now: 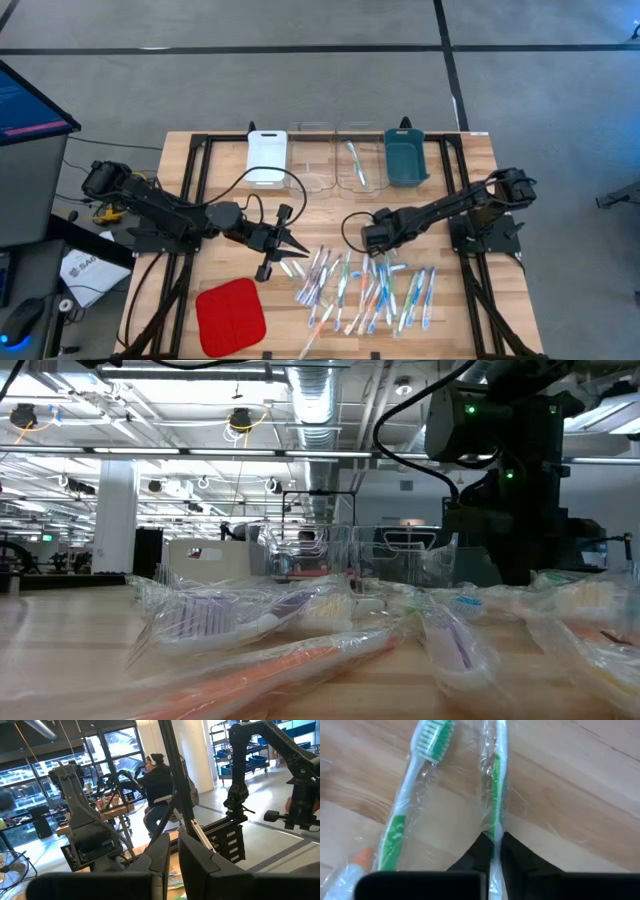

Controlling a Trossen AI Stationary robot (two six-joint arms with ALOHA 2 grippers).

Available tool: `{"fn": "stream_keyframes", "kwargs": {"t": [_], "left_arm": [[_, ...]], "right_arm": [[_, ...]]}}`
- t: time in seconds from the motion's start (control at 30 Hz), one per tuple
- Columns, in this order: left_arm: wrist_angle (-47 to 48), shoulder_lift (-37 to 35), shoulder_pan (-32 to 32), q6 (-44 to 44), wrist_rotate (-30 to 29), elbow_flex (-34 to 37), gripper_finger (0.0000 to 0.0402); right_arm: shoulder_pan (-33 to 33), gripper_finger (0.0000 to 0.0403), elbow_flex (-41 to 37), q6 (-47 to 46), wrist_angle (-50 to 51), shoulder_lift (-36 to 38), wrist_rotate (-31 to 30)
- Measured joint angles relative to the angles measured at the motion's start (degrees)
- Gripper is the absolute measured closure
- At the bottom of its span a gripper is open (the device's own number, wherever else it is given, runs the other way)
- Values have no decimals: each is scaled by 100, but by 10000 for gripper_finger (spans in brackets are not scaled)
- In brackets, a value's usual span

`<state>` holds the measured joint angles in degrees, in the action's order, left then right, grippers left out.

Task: Pick & Place Toothbrushes
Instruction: Put the green tooth brush into the right transparent bin

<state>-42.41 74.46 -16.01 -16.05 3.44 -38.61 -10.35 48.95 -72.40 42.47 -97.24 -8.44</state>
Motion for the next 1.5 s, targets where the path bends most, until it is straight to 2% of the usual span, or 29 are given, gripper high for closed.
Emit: {"fn": "stream_keyframes", "kwargs": {"t": [0.17, 0.33, 0.57, 0.73, 0.9, 1.07, 1.17, 1.37, 1.5], "left_arm": [[0, 0, 0, 0, 0, 0, 369], [0, 0, 0, 0, 0, 0, 369], [0, 0, 0, 0, 0, 0, 369], [0, 0, 0, 0, 0, 0, 369], [0, 0, 0, 0, 0, 0, 369], [0, 1, -5, 2, 0, 0, 369], [0, 0, -42, 4, 1, 0, 369], [5, 0, -119, 2, 0, 0, 369], [20, 0, -132, -1, 2, 0, 369]], "right_arm": [[-41, 368, 268, 118, 307, -46, -130], [-32, 390, 646, 430, 634, -43, -209], [18, 378, 1285, 829, 1263, -37, -468], [202, 389, 2100, 1368, 1779, -34, -789], [479, 386, 3198, 2314, 2122, -28, -1164], [1210, 385, 4140, 3142, 2760, -19, -1842], [1925, 389, 4270, 3655, 2553, 146, -1817], [3407, 389, 3999, 4297, 1683, 232, -946], [4003, 389, 3566, 4559, 1099, 226, -418]]}}
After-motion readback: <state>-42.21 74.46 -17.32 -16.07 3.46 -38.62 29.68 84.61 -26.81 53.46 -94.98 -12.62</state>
